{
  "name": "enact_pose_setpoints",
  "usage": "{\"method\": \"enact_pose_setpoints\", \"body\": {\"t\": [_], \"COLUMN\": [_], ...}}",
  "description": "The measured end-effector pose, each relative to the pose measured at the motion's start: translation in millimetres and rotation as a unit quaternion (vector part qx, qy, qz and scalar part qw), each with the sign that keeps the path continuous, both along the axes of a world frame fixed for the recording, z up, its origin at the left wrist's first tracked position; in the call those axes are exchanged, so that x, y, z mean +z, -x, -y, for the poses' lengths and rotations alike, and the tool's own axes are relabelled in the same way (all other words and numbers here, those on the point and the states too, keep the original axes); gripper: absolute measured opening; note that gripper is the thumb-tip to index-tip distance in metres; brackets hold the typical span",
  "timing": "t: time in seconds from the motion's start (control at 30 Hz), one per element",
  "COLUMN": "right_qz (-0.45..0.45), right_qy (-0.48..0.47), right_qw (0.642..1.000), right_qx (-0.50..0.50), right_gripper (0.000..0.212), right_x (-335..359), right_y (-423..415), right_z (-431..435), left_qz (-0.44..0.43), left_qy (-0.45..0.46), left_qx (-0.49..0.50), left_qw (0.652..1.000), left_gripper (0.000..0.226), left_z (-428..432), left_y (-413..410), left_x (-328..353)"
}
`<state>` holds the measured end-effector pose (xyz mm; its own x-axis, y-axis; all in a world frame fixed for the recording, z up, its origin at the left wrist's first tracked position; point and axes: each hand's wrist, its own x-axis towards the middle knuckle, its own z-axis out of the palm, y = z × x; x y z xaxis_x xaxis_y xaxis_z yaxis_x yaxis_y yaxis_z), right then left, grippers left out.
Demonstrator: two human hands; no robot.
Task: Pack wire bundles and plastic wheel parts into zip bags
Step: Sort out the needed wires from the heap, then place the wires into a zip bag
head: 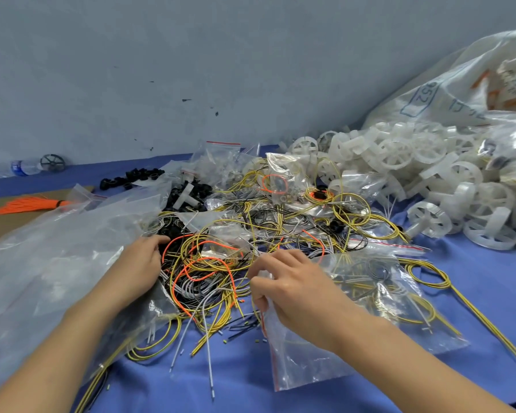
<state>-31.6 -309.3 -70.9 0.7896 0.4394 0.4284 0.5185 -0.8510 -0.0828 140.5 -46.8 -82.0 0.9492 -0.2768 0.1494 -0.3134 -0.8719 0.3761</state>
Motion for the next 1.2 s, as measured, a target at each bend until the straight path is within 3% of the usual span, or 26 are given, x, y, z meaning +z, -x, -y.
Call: {"method": "enact_pose_setpoints", "body": {"t": [0.1,0.37,0.6,0.83,1.2], "right_qz": [-0.032,-0.058,-0.02,0.036,0.072], "right_qy": [0.028,0.059,0.033,-0.01,-0.029], "right_qw": [0.999,0.997,0.999,0.999,0.997], "right_qx": [0.002,0.008,0.001,-0.014,-0.026], "right_gripper": [0.02,0.012,0.011,0.015,0.022], "right_x": [-3,-7,-4,4,6], "right_y": [0,-2,-1,1,-1], "right_z": [-1,2,4,8,18], "left_qz": [0.031,0.006,0.013,0.036,0.086], "left_qy": [0.001,-0.043,-0.05,-0.091,0.077], "left_qx": [-0.014,-0.032,0.004,0.05,0.073], "left_qw": [0.999,0.999,0.999,0.994,0.991], "left_gripper": [0.042,0.046,0.034,0.041,0.023], "left_z": [5,15,5,1,-2], "left_y": [-8,-26,-26,-23,-10], "left_x": [-1,1,-3,-4,3]}}
